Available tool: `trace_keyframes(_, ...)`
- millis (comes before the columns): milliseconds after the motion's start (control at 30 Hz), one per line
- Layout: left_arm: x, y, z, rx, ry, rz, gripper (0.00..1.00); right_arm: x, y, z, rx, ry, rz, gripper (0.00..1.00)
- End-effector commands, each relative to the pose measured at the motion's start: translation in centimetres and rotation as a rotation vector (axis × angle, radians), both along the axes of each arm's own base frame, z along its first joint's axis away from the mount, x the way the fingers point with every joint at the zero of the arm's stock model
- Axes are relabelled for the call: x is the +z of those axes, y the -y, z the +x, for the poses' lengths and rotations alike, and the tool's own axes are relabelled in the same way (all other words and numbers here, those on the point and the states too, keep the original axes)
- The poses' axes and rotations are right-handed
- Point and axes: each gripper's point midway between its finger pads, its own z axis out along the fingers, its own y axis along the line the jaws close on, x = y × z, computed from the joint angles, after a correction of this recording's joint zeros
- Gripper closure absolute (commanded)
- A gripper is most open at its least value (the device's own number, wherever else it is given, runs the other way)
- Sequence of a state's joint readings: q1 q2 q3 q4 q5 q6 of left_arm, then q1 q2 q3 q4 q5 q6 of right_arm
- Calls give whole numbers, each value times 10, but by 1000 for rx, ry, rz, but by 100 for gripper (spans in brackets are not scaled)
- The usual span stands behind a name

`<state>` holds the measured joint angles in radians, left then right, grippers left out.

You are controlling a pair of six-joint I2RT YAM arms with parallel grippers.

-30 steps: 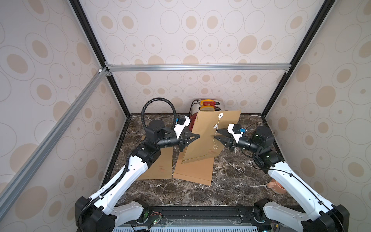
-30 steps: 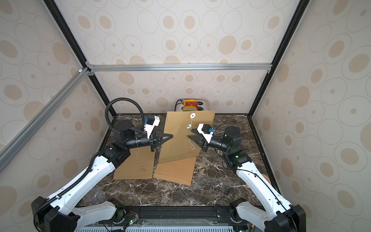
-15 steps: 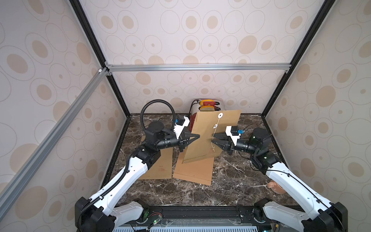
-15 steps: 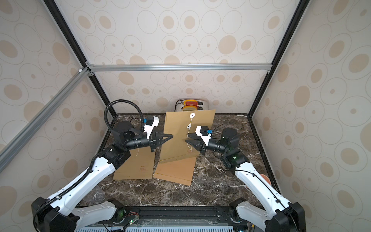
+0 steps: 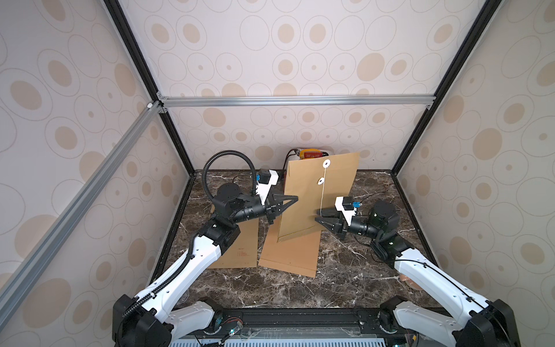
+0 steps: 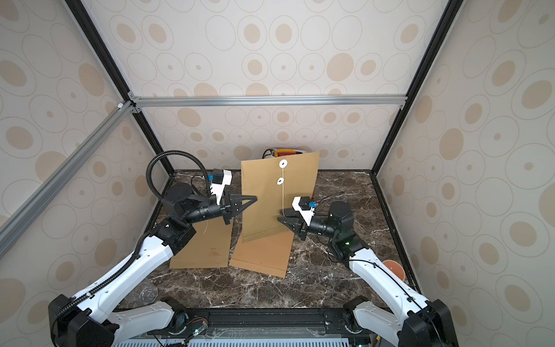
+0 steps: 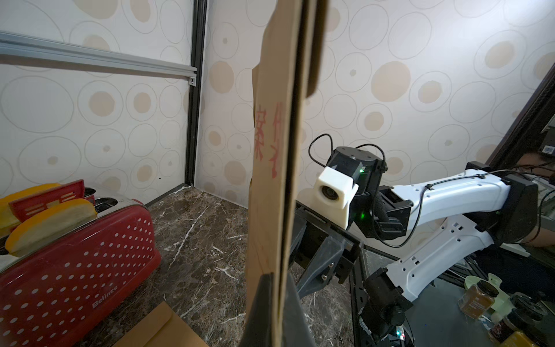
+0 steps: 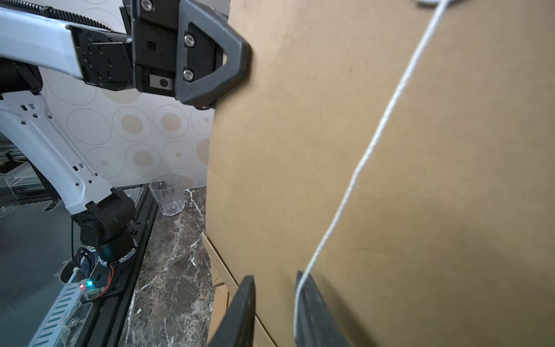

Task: Close the mouth of the file bag
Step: Close the file bag.

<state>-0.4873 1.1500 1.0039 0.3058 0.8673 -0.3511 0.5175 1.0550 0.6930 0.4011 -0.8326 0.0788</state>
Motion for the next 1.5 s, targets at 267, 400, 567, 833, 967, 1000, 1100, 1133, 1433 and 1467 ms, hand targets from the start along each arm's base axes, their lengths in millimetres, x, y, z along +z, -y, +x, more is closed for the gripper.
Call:
trace_keyframes(267,27,-7,-4,-13,37,-98,100,0,7,-10,-25,23,33,78)
trace_keyframes(400,28,-8,-1,-10,27,-121,100,-10,9,-9,-41,14,12,84)
trace_keyframes(567,34,-10,2,-26,0,-179,100,-15,14,-8,-79,9,8,90)
trace_keyframes(833,36,-10,1,-33,-6,-191,100,-20,19,-7,-121,-30,4,93)
trace_keyframes(967,38,-10,0,-37,-7,-198,100,-18,20,-7,-127,-37,11,90)
trace_keyframes(1000,38,-10,-1,-37,-7,-199,100,-18,21,-7,-129,-38,12,90)
trace_keyframes(1100,40,-11,-1,-41,-11,-211,100,-18,21,-7,-135,-40,16,95)
trace_keyframes(1133,40,-11,-1,-43,-14,-214,100,-18,22,-7,-138,-41,16,96)
trace_keyframes(1433,43,-10,0,-62,-33,-244,100,-23,36,0,-254,-100,2,100)
trace_keyframes(1467,43,-10,0,-65,-34,-249,100,-24,38,-1,-268,-105,2,100)
